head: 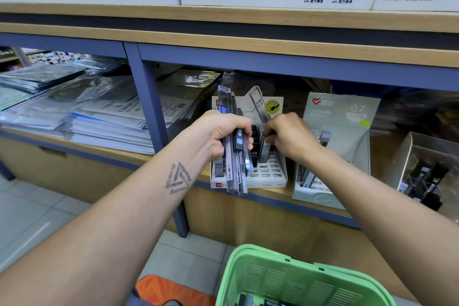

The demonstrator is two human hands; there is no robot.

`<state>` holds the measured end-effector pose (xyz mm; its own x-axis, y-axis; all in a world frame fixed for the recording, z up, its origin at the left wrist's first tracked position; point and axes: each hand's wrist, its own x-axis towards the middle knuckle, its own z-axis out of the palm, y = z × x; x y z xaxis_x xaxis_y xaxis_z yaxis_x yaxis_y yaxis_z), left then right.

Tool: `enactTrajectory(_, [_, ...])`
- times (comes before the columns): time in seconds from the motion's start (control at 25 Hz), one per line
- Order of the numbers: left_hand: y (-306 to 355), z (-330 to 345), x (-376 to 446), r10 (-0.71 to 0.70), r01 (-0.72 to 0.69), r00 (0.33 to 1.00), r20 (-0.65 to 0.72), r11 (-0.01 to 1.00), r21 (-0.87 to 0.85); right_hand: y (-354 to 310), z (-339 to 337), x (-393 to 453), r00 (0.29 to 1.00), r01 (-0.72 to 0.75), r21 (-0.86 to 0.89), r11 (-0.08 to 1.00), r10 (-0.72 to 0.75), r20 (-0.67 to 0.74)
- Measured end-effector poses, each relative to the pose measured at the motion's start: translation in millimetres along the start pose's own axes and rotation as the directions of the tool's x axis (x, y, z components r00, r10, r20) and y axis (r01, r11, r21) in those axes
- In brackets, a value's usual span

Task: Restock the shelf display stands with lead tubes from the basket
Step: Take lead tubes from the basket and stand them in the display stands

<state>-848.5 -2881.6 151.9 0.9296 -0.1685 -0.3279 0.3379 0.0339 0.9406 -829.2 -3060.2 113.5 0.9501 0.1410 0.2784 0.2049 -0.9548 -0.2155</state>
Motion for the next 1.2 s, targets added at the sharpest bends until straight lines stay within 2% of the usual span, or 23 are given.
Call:
enactTrajectory(0.24, [0.4, -0.6, 0.4, 0.002, -0.001, 1.0, 0.011, 1.0, -0.012, 1.3, 23.3, -7.3, 0.997, 0.02, -0.194, 0.981, -0.033, -0.063])
enactTrajectory(0.4, [0.9, -1.3, 0.6, -0.006, 0.006, 1.0, 0.014, 1.0, -0.015, 2.9, 17.9, -13.6, 0.992, -0.044, -0.152, 0.987, 0.026, -0.12])
enactTrajectory(0.6, [0.9, -1.0, -1.1, -0.013, 0.013, 1.0, 0.014, 1.0, -0.021, -11.1, 14.8, -11.1, 0.998, -0.063, -0.184, 0.981, 0.066, 0.01])
enactTrajectory(0.8, [0.9, -2.1, -1.4, -0.021, 0.023, 0.999, 0.025, 0.998, -0.052, -12.5, 6.3, -7.7, 0.998, -0.064, -0.17, 0.983, 0.065, 0.003])
enactTrajectory(0.88, [0.7, -0.8, -2.4, -0.012, 0.014, 1.0, 0.025, 0.997, -0.079, -11.6, -3.0, -8.6, 0.998, -0.049, -0.033, 0.998, 0.047, -0.05])
enactTrajectory(0.92, [0.8, 0.3, -3.4, -0.01, 0.012, 1.0, 0.023, 0.996, -0.088, -13.2, -10.4, -11.0, 0.996, -0.053, 0.112, 0.992, 0.061, -0.066])
enactTrajectory(0.96, [0.8, 1.5, -5.1, -0.011, 0.013, 1.0, 0.021, 0.995, -0.095, -17.1, -19.3, -16.6, 0.994, -0.082, 0.324, 0.943, 0.1, -0.04])
enactTrajectory(1.0, [0.6, 3.2, -6.6, -0.013, 0.015, 1.0, 0.024, 0.995, -0.102, -21.1, -28.3, -24.8, 0.988, -0.15, 0.554, 0.819, 0.145, 0.053])
enactTrajectory(1.04, [0.9, 5.3, -8.6, -0.013, 0.016, 0.999, 0.03, 0.994, -0.11, -25.2, -38.2, -36.3, 0.972, -0.236, 0.727, 0.645, 0.158, 0.175])
enactTrajectory(1.08, [1.2, 7.1, -10.2, -0.012, 0.015, 1.0, 0.028, 0.993, -0.118, -29.5, -46.1, -48.8, 0.948, -0.314, 0.809, 0.497, 0.124, 0.292])
enactTrajectory(1.12, [1.1, 8.6, -10.1, -0.009, 0.011, 1.0, 0.02, 0.992, -0.122, -33.1, -51.7, -60.4, 0.926, -0.364, 0.825, 0.432, 0.07, 0.372])
enactTrajectory(1.2, [-0.6, 12.8, -8.5, -0.002, 0.002, 1.0, -0.001, 0.992, -0.125, -37.1, -54.7, -76.6, 0.902, -0.385, 0.802, 0.456, 0.003, 0.431])
